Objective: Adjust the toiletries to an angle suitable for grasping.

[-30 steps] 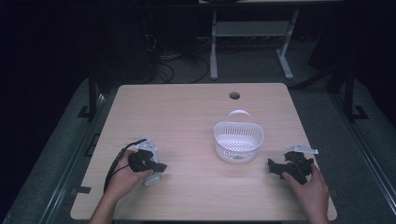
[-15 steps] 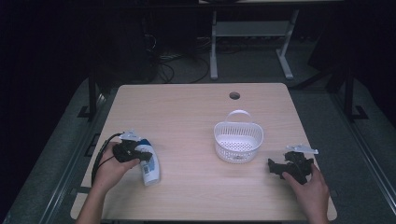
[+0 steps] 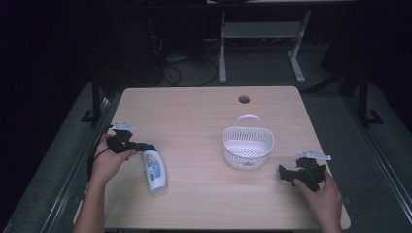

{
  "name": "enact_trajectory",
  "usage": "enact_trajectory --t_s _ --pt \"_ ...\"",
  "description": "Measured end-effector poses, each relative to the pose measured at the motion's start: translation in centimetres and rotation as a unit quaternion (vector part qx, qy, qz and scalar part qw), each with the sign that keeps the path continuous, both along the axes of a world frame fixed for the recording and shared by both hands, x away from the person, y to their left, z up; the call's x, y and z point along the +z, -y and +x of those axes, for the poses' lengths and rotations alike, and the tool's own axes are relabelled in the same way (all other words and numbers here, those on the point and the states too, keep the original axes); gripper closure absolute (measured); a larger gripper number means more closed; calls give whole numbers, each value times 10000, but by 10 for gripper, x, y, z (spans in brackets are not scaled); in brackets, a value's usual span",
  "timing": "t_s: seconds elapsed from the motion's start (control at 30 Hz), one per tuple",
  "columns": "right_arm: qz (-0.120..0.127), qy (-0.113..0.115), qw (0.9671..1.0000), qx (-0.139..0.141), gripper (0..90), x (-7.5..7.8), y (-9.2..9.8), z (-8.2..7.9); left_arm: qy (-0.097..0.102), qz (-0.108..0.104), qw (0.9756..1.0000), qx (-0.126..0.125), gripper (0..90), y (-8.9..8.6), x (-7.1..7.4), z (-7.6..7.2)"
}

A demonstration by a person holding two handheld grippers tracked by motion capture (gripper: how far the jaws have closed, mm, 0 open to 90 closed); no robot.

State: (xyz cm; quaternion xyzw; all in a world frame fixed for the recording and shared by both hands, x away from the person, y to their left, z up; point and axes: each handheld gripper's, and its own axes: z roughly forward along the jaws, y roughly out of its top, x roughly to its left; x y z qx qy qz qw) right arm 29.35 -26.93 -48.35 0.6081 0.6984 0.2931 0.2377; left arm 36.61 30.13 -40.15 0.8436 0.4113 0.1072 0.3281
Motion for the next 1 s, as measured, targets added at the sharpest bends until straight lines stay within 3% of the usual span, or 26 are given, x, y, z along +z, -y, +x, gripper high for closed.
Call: enact_trajectory --t_s 0.13,0.4,0.67,0.77,1.0 --pt "1 -1 10000 -1 5 0 0 0 -8 206 9995 246 900 -9 -8 4" --pt "-3 0 10000 41 4 0 0 1 -166 338 9980 514 900 -22 -27 9" --pt "-2 1 10000 41 4 0 0 1 -289 399 9978 449 900 -18 -36 14" --pt "-2 -1 10000 40 4 0 0 1 -323 298 9981 434 900 -16 -38 14" --pt "-2 0 10000 41 4 0 0 1 -322 289 9986 292 900 -4 -40 15"
